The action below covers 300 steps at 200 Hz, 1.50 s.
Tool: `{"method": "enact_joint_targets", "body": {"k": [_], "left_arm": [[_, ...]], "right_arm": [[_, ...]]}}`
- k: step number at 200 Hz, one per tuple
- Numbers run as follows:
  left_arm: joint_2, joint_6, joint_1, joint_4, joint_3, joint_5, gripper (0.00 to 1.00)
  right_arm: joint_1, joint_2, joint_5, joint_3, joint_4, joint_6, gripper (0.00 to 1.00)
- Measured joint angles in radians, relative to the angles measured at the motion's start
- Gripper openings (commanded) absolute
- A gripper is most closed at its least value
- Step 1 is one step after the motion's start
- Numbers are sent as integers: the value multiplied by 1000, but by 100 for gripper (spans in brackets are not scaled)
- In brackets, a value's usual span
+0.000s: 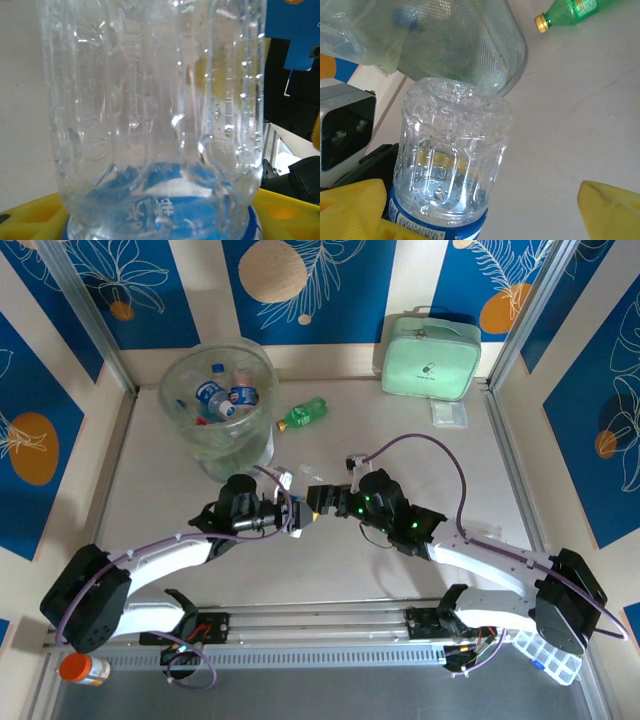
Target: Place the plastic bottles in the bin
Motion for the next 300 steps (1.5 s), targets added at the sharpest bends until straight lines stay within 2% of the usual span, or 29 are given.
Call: {"method": "enact_joint_targets", "body": {"k": [42, 85, 114, 143, 160, 195, 224, 257, 300], "left_arm": [[-27, 5, 0, -47, -2, -23, 46], [-216, 8, -11, -288, 49, -138, 40], [-306, 16, -18, -505, 280, -229, 37], [-254, 42, -6, -716, 637, -357, 35], [-161, 39, 64, -808, 846, -386, 28], [51, -13, 308, -985, 1109, -443, 27], [233, -44, 404, -1167, 1279, -516, 27], [282, -71, 483, -1292, 1298, -578, 32], [289, -115, 551, -1325, 1275, -608, 40]], "right_arm": [[28, 37, 87, 10, -18, -32, 97], [50, 13, 157, 11, -23, -49, 96], [53, -36, 211, 5, -27, -55, 96], [53, -60, 245, -1, -27, -59, 95], [53, -59, 257, -2, -31, -65, 95], [54, -41, 264, -2, -32, -80, 95], [55, -11, 265, -2, -46, -86, 95], [64, 34, 262, 3, -52, -89, 95], [81, 72, 262, 29, -62, -92, 95]]}}
